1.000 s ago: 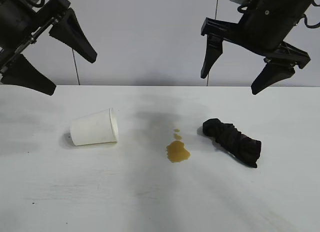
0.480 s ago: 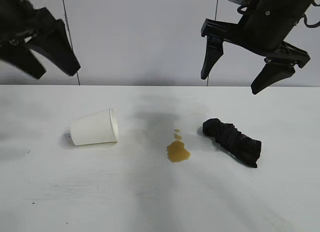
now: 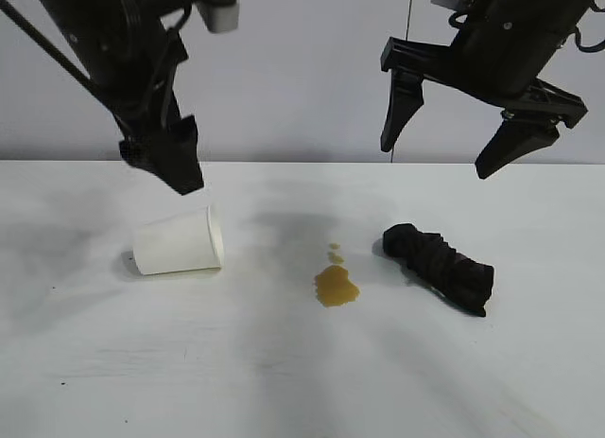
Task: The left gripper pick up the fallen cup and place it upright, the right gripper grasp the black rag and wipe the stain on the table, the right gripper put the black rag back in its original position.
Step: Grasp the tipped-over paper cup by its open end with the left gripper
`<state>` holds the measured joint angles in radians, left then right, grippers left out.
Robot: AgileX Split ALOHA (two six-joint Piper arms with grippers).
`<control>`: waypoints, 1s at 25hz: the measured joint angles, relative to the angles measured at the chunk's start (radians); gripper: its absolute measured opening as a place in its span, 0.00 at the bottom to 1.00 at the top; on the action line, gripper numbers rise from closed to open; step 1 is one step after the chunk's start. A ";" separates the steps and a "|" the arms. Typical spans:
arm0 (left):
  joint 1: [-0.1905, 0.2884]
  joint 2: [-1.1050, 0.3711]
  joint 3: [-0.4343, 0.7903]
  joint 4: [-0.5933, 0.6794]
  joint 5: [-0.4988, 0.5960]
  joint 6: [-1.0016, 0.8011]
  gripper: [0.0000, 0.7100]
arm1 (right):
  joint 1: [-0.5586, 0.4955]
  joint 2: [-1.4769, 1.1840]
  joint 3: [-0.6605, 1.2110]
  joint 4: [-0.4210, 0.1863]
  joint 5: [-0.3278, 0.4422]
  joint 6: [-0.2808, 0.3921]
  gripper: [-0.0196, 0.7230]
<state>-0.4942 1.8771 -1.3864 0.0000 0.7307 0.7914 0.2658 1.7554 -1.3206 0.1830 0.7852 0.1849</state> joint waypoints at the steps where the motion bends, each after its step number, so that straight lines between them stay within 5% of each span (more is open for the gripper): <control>1: 0.000 0.016 0.000 0.000 -0.016 -0.003 0.98 | 0.000 0.000 0.000 0.000 0.001 -0.005 0.90; 25: 0.000 0.228 -0.008 -0.031 -0.148 0.026 0.96 | 0.000 0.000 0.000 0.000 0.024 -0.029 0.90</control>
<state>-0.4942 2.1048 -1.3940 -0.0311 0.5830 0.8173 0.2658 1.7554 -1.3206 0.1830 0.8092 0.1558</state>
